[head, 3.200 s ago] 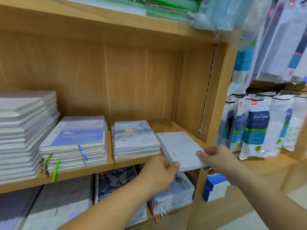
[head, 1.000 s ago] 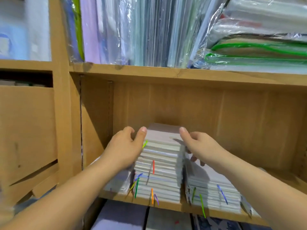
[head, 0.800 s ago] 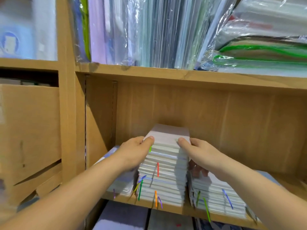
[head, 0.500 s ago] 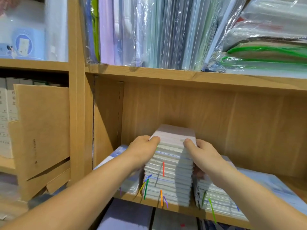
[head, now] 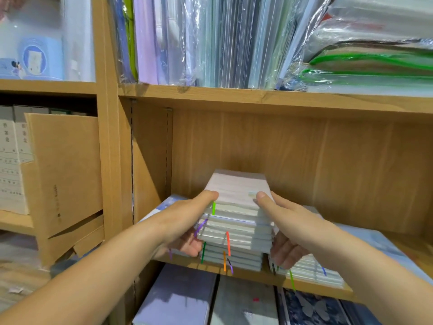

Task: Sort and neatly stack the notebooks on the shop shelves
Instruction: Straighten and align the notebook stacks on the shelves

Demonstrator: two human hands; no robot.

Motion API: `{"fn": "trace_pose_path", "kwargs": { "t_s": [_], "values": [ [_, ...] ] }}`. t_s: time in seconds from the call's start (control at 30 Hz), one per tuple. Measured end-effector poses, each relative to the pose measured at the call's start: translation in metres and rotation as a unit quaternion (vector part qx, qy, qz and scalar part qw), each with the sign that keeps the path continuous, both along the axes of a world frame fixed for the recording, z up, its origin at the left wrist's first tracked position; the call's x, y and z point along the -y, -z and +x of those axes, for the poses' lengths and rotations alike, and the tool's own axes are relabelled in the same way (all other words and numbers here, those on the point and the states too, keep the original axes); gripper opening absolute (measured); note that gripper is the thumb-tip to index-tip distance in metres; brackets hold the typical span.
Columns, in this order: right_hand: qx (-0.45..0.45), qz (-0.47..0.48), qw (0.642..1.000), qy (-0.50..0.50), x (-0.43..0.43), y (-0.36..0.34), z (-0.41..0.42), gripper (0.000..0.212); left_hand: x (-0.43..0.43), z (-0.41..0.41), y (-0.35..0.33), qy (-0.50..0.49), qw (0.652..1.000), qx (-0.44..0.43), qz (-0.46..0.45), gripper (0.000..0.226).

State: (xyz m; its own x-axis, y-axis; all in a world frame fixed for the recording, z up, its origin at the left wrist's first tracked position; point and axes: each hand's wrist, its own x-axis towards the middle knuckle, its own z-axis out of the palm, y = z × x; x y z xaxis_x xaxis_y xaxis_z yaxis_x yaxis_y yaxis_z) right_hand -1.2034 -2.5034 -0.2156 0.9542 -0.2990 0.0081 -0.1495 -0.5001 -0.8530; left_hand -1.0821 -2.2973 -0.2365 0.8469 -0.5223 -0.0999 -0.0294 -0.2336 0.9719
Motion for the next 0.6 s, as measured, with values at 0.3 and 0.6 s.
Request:
{"fn": "trace_pose_path", "kwargs": {
  "t_s": [0.3,0.6],
  "values": [
    [-0.008,0.053,0.998,0.042,-0.002,0.013,0.002,0.013,-0.001,-0.005,0.001,-0.032,0.998,-0.034,-0.042,0.089],
    [0.034,0.105,0.993,0.03,-0.002,0.016,-0.002,0.074,-0.002,-0.022,0.006,-0.071,0.995,-0.009,-0.064,0.049]
  ]
}}
